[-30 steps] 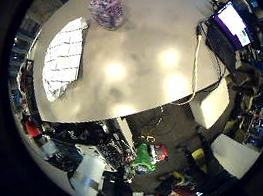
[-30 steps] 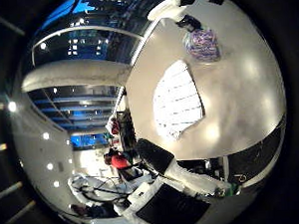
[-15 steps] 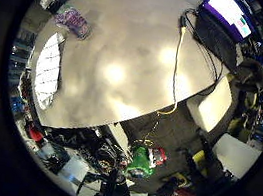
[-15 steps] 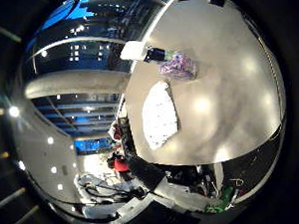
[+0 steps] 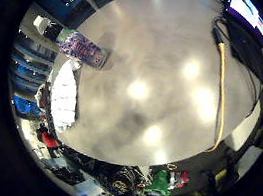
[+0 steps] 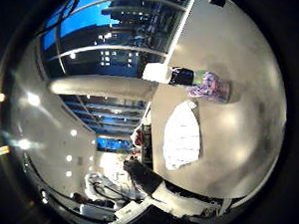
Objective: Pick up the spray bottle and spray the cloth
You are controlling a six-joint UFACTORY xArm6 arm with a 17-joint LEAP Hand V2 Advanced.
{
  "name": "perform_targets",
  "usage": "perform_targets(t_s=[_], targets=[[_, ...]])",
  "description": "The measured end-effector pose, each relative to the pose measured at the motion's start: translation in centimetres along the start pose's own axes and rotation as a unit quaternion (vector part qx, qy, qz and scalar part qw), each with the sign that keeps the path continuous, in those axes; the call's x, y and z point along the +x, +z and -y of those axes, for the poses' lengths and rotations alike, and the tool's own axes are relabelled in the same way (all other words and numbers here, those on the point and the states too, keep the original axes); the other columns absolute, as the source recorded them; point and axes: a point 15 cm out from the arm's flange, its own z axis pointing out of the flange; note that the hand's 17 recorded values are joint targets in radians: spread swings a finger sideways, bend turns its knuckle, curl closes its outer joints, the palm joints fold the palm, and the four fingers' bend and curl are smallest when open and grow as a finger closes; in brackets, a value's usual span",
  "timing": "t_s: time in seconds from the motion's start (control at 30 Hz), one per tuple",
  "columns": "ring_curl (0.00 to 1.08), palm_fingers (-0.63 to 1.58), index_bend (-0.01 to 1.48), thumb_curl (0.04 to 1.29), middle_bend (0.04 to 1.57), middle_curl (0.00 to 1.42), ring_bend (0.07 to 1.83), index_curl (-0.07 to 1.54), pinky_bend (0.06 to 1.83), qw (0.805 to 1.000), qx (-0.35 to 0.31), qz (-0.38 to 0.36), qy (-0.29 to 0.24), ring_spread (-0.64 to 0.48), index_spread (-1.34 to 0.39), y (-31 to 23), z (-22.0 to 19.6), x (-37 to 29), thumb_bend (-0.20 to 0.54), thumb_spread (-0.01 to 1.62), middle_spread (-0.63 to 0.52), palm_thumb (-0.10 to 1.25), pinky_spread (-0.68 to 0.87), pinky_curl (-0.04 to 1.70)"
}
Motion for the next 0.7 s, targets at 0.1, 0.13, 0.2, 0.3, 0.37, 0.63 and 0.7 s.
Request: perform_targets(t_s=[0.1, 0.13, 0.2, 0.3, 0.37, 0.63, 0.7], targets=[[0.26, 0.09, 0.15, 0.29, 0.23, 0.35, 0.37, 0.25, 0.53, 1.000, -0.011, 0.023, 0.005, 0.13, -0.20, 1.5, 0.0, 0.0, -0.030, 0.93, 0.07, 0.32, 0.43, 0.30], [0.26, 0.09, 0.15, 0.29, 0.23, 0.35, 0.37, 0.25, 0.53, 0.999, -0.016, 0.030, 0.008, 0.13, -0.20, 2.1, -0.2, 0.1, -0.030, 0.93, 0.07, 0.32, 0.43, 0.30], [0.26, 0.08, 0.15, 0.29, 0.23, 0.35, 0.36, 0.25, 0.54, 0.999, -0.023, 0.042, 0.013, 0.13, -0.21, 3.4, -0.5, 0.5, -0.031, 0.92, 0.07, 0.32, 0.43, 0.29], [0.26, 0.07, 0.15, 0.29, 0.23, 0.35, 0.36, 0.25, 0.53, 0.998, -0.028, 0.050, 0.011, 0.13, -0.21, 4.5, -0.3, 1.1, -0.030, 0.92, 0.07, 0.33, 0.44, 0.29], [0.26, 0.07, 0.15, 0.29, 0.23, 0.35, 0.36, 0.25, 0.53, 0.998, -0.032, 0.057, 0.009, 0.13, -0.21, 4.9, -0.1, 1.4, -0.030, 0.92, 0.08, 0.33, 0.44, 0.29], [0.26, 0.07, 0.15, 0.29, 0.23, 0.35, 0.35, 0.26, 0.52, 0.996, -0.055, 0.068, 0.000, 0.13, -0.21, 7.7, 0.9, 1.4, -0.030, 0.92, 0.08, 0.35, 0.43, 0.29], [0.26, 0.07, 0.15, 0.29, 0.23, 0.35, 0.34, 0.26, 0.52, 0.996, -0.055, 0.067, -0.004, 0.13, -0.21, 8.0, 1.5, 1.4, -0.031, 0.92, 0.08, 0.35, 0.43, 0.29]])
